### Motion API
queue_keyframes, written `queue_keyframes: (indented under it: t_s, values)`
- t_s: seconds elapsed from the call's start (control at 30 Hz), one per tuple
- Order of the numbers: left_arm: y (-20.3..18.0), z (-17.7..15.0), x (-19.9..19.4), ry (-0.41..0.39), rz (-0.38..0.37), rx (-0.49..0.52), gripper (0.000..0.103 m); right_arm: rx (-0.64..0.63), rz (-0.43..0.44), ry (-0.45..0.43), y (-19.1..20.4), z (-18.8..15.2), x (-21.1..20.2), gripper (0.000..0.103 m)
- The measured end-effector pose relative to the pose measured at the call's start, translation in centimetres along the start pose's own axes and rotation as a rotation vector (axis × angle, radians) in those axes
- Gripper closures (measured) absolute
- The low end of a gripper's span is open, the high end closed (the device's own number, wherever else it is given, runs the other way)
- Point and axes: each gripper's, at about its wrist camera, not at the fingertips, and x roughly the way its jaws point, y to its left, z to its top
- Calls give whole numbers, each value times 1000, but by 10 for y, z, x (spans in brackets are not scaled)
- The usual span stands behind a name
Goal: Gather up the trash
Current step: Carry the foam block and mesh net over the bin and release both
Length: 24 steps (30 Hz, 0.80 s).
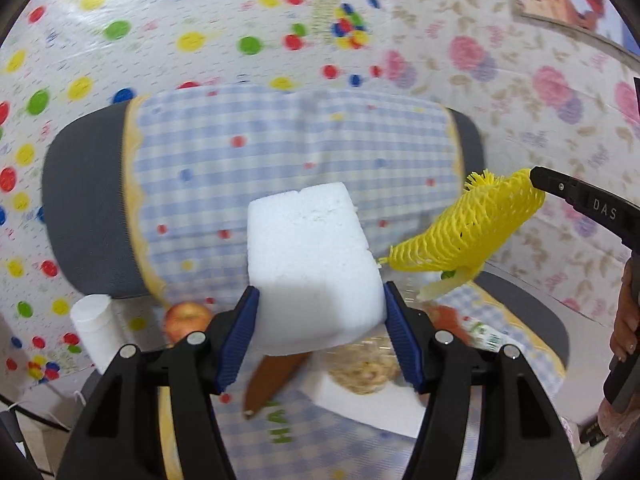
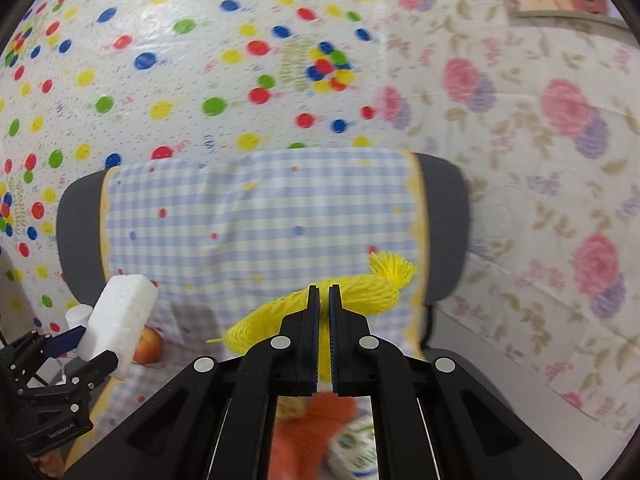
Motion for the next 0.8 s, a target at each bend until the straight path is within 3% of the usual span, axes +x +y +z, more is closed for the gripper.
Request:
queue_keyframes:
  t_s: [0.23, 0.37, 0.53, 0.8]
  values:
    - [-88, -10, -7, 11, -188, 87, 42, 51, -150, -21, -77, -23, -72, 98]
    - [-137, -27, -11, 35, -310, 126, 42, 70, -243, -7, -110, -53, -115, 98]
    - [-188, -57, -23, 64, -429, 185, 42, 114, -327, 39, -135, -101, -156, 98]
    - [-247, -123, -50, 112, -581, 306, 42, 163, -452, 143, -142, -177, -198, 98]
